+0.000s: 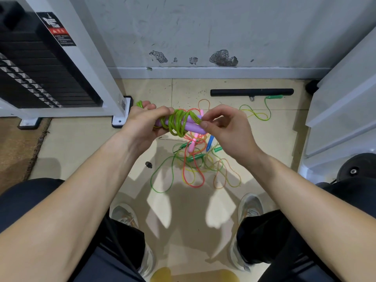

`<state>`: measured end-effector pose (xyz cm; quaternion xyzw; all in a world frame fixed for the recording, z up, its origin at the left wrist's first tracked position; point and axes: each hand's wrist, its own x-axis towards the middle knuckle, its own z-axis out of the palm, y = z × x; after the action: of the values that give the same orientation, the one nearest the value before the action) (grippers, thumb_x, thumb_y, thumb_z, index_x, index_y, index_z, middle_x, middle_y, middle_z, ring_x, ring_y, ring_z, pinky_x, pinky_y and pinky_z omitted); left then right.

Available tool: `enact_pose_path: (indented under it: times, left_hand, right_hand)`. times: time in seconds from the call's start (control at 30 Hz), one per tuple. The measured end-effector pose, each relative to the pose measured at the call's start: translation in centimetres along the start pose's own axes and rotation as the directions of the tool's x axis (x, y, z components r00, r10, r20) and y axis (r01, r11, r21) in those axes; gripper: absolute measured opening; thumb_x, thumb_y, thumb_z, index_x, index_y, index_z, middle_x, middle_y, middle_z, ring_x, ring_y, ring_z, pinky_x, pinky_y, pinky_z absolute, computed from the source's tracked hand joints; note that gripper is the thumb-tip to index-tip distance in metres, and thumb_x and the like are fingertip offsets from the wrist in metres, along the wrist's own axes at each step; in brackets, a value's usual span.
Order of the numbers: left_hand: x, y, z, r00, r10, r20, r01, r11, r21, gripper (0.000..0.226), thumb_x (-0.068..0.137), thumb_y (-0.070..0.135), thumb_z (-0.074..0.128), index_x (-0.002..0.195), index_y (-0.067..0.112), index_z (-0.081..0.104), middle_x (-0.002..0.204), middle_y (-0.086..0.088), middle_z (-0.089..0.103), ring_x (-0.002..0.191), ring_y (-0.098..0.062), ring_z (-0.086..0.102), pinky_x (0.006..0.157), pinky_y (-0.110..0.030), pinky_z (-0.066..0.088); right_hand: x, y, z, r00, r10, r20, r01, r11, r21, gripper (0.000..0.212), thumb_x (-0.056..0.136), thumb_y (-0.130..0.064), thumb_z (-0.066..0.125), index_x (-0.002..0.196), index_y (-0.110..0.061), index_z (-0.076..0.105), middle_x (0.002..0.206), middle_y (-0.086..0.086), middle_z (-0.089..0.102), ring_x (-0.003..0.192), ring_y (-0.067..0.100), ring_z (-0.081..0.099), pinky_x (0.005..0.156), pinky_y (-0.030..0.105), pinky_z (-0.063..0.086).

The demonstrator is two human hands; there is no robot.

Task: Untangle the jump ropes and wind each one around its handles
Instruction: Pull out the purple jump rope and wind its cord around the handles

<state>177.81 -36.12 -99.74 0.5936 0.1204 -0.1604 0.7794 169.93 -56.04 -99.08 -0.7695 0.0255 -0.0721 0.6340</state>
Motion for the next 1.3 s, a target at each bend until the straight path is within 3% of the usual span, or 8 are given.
enact_pose_path:
  times: [0.2, 0.3, 0.5, 0.63, 0.77, 0.97, 1.13, 1.3]
  left_hand:
    - [-0.3, 0.0, 0.0, 0.996, -0.027, 0.08, 0.026, 0.999, 0.023, 0.046, 0.079, -0.003, 0.074, 0.079, 0.021, 0.035, 0.09, -0.011, 0.042, 0.067, -0.017, 0.067, 0.065, -0.038, 0.06]
    - [-0.7, 0.2, 0.2, 0.989, -0.053, 0.141, 0.049, 0.998, 0.036, 0.044, 0.076, 0.0, 0.074, 0.075, 0.022, 0.037, 0.089, -0.013, 0.042, 0.066, -0.017, 0.066, 0.068, -0.038, 0.058]
    - [-1.5, 0.3, 0.7, 0.979, -0.116, 0.167, 0.116, 0.993, 0.008, 0.04, 0.08, -0.004, 0.073, 0.076, 0.02, 0.04, 0.071, -0.003, 0.05, 0.06, -0.016, 0.059, 0.068, -0.036, 0.056]
    - [-2.2, 0.3, 1.2, 0.972, -0.138, 0.192, 0.132, 0.99, 0.043, 0.036, 0.089, -0.006, 0.063, 0.077, 0.021, 0.043, 0.06, 0.004, 0.048, 0.054, -0.012, 0.051, 0.064, -0.029, 0.054]
    - [-2.9, 0.5, 1.5, 0.928, -0.157, 0.338, 0.17, 0.985, -0.007, 0.028, 0.091, -0.007, 0.056, 0.086, 0.018, 0.046, 0.061, 0.006, 0.055, 0.054, -0.009, 0.055, 0.062, -0.027, 0.055]
    - [-2.5, 0.8, 0.8, 0.862, -0.187, 0.472, 0.217, 0.976, -0.01, 0.044, 0.069, -0.001, 0.071, 0.102, 0.019, 0.049, 0.073, 0.006, 0.057, 0.064, -0.01, 0.058, 0.059, -0.023, 0.053]
    - [-2.1, 0.7, 0.5, 0.869, -0.171, 0.464, 0.173, 0.984, 0.039, 0.047, 0.066, 0.0, 0.074, 0.103, 0.022, 0.053, 0.081, 0.006, 0.054, 0.071, -0.012, 0.057, 0.059, -0.024, 0.051]
    - [-1.8, 0.9, 0.3, 0.866, -0.137, 0.48, 0.11, 0.99, 0.084, 0.057, 0.057, 0.005, 0.079, 0.104, 0.025, 0.054, 0.089, 0.008, 0.053, 0.082, -0.019, 0.056, 0.07, -0.031, 0.047]
  right_hand:
    - [0.9, 0.5, -1.3, 0.941, 0.283, 0.188, -0.329, 0.897, 0.294, 0.022, 0.079, 0.008, 0.075, 0.084, -0.011, 0.064, 0.068, 0.0, 0.07, 0.063, 0.012, 0.064, 0.061, 0.017, 0.049]
    - [1.1, 0.7, -1.8, 0.896, 0.343, 0.283, -0.424, 0.852, 0.308, 0.025, 0.074, 0.0, 0.077, 0.086, -0.011, 0.058, 0.069, 0.003, 0.072, 0.062, 0.013, 0.065, 0.058, 0.016, 0.047]
    - [1.3, 0.7, -2.3, 0.878, 0.293, 0.377, -0.409, 0.87, 0.276, 0.032, 0.071, 0.009, 0.076, 0.084, -0.01, 0.054, 0.073, 0.007, 0.069, 0.062, 0.015, 0.065, 0.06, 0.018, 0.05]
    - [1.2, 0.9, -2.1, 0.815, 0.259, 0.519, -0.448, 0.849, 0.28, 0.043, 0.055, 0.001, 0.09, 0.078, -0.016, 0.058, 0.084, 0.014, 0.066, 0.082, 0.03, 0.061, 0.066, 0.027, 0.051]
    - [1.1, 0.2, -2.1, 0.725, 0.161, 0.669, -0.51, 0.779, 0.365, 0.046, 0.042, -0.021, 0.1, 0.066, -0.023, 0.061, 0.068, -0.001, 0.064, 0.061, 0.013, 0.058, 0.057, 0.02, 0.048]
    - [0.9, -0.4, -2.3, 0.632, 0.118, 0.766, -0.548, 0.767, 0.334, 0.051, 0.052, -0.003, 0.095, 0.075, -0.012, 0.05, 0.069, 0.004, 0.062, 0.057, 0.009, 0.06, 0.055, 0.016, 0.05]
    - [0.7, -0.9, -2.7, 0.641, 0.168, 0.749, -0.506, 0.826, 0.248, 0.037, 0.068, 0.022, 0.062, 0.08, -0.008, 0.042, 0.067, 0.001, 0.065, 0.056, 0.006, 0.063, 0.054, 0.014, 0.05]
    - [0.2, -0.8, -2.4, 0.693, 0.202, 0.692, -0.333, 0.941, 0.059, 0.044, 0.073, 0.028, 0.069, 0.077, -0.009, 0.045, 0.074, 0.008, 0.069, 0.062, 0.011, 0.067, 0.06, 0.02, 0.054]
